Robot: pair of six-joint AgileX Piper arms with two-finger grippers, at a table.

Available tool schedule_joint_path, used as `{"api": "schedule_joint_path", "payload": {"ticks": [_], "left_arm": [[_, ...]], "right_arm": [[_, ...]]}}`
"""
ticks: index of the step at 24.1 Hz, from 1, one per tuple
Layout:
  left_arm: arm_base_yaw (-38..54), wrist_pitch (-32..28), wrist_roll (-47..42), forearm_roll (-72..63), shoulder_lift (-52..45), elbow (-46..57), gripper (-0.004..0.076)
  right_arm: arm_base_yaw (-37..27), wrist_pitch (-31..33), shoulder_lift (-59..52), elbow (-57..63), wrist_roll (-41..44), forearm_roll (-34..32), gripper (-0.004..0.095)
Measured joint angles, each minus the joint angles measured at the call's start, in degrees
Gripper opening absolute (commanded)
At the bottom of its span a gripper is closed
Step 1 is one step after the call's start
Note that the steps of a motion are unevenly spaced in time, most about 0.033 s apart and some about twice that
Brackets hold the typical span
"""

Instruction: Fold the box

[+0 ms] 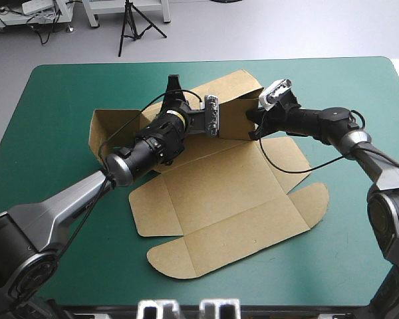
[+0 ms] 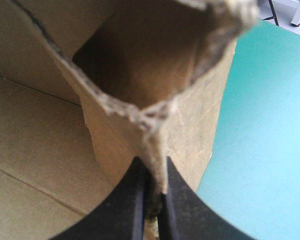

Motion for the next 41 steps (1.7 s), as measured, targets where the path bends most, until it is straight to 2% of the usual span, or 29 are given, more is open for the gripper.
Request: {"api": "schedule_joint_path", "payload": {"ticks": [2, 4, 6, 7, 8, 9, 10, 16, 18, 19, 22, 27, 31, 33, 41], "left_arm": [[0.0, -0.1, 0.0, 0.0, 0.0, 0.0, 0.0001], [0.0, -0.2, 0.0, -0.1, 0.0, 0.0, 0.0061], [0.0, -1.2, 0.0, -0.2, 0.0, 0.0, 0.0220], [0.0, -1.5, 0.0, -0.4, 0.0, 0.0, 0.0361], [0.0, -2.3, 0.1, -1.4, 0.0, 0.0, 0.0414], [-0.1, -2.6, 0.1, -1.6, 0.0, 0.1, 0.0514], [-0.3, -3.3, -0.3, -1.8, 0.1, 0.2, 0.0539], [-3.7, -4.6, -10.5, -3.3, -3.9, 1.0, 0.0510], [-5.4, -4.6, -11.2, -3.3, -6.7, 1.0, 0.0490], [-6.3, -4.3, -12.0, -3.3, -8.0, 1.0, 0.0470], [-6.5, -4.0, -14.7, -3.8, -9.8, 1.0, 0.0342], [-6.6, -3.5, -21.4, -2.6, -14.0, 1.0, -0.0007], [-6.6, -3.1, -24.9, -1.6, -18.6, 1.0, -0.0008], [-6.5, -2.8, -25.9, -1.4, -20.7, 1.0, -0.0008], [-4.1, 3.3, -30.2, 0.6, -24.5, 1.0, -0.0008]], "right_arm": [[0.0, -0.2, -0.1, 0.0, 0.9, -0.1, -0.0004], [0.1, -1.0, -0.6, 0.0, 1.4, -0.4, -0.0004], [0.1, -2.3, -1.6, 0.2, 2.3, -0.5, -0.0004], [0.1, -2.7, -2.0, 0.2, 2.7, -0.6, -0.0004], [0.1, -4.1, -2.7, 0.2, 4.3, -0.9, -0.0003], [0.1, -4.7, -2.9, 0.2, 5.3, -1.2, -0.0002], [0.1, -5.2, -3.1, 0.2, 7.8, -2.1, -0.0002], [0.2, -5.5, -4.4, 0.2, 16.9, -5.6, 0.0002], [0.5, -7.7, -6.1, 0.2, 20.5, -7.2, 0.0002], [0.9, -9.3, -7.6, 0.2, 24.4, -10.3, 0.0002], [1.3, -10.6, -10.1, 0.2, 32.4, -17.8, 0.0002], [1.6, -7.8, -13.7, 0.2, 50.8, -33.1, 0.0002], [1.6, -0.5, -16.6, 0.2, 64.9, -45.5, 0.0002], [1.6, 3.5, -18.0, 0.2, 69.9, -49.4, 0.0002], [1.6, 19.9, -24.6, -0.3, 78.3, -52.9, 0.0002]]}}
